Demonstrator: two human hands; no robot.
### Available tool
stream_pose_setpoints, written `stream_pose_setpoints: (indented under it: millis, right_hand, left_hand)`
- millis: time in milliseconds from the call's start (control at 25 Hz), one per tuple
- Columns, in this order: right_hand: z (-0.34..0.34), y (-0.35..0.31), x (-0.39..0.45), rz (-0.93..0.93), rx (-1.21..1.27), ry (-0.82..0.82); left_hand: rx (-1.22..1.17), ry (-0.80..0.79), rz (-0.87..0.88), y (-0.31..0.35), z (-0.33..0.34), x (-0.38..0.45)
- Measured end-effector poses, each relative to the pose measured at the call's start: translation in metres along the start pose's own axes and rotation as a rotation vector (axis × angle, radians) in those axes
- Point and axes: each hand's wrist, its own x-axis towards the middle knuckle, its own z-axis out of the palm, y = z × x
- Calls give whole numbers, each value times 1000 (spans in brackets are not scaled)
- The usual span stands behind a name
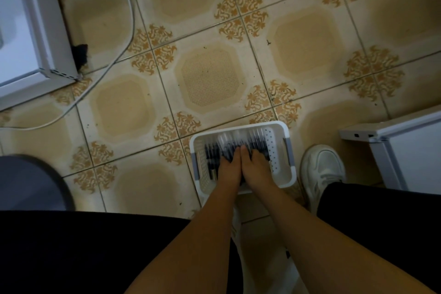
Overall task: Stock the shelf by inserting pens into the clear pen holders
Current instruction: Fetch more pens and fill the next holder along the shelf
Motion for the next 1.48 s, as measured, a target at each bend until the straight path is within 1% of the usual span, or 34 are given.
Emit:
stream_pose_setpoints:
  millis: [80, 160, 240, 320, 480, 560, 720, 800, 880, 960, 1120, 1200, 1320, 1360, 1480]
  right_hand:
    - [-1, 0, 2, 10, -13, -2]
    - [-5, 0, 7, 34, -2, -45]
    - [-9, -1, 11, 52, -31, -95]
    - [-8, 1, 13, 55, -29, -101]
    - [-3, 1, 10, 31, 46, -50]
    - [-2, 0, 7, 44, 56, -13]
    - [-8, -9, 1, 105, 36, -71]
    - [-16, -17, -7, 168, 59, -99]
    - [-25, -27, -20, 214, 112, -123]
    - [-34, -42, -38, 205, 166, -164]
    - [-50, -75, -89, 147, 287, -186]
    - [-66, -91, -129, 86, 355, -219]
    - [-108, -121, -203, -86, 528, -243]
    - [-126, -131, -230, -162, 594, -224]
    - [-176, -153, -310, -464, 766, -102]
  left_hand:
    - [38, 9, 5, 0, 1, -1]
    - [52, 27, 15, -1, 4, 0]
    - [16, 58, 19, -1, 8, -1]
    - [-42, 60, 14, 0, 9, -2]
    - [-154, 3, -2, 4, 10, -8]
    - [-158, -5, 2, 3, 10, -15]
    - [-170, -49, 8, 5, 10, -23]
    - [-151, -103, -9, 6, 7, -30]
    - [-151, -124, -5, 14, 3, -44]
    - [-140, -150, 19, 21, -4, -61]
    - [-143, -151, 101, 36, -22, -108]
    - [-147, -149, 177, 47, -32, -148]
    - [-198, -188, 377, 72, -42, -221]
    - [-209, -222, 467, 81, -42, -247]
    - [-223, -364, 766, 109, -39, -345]
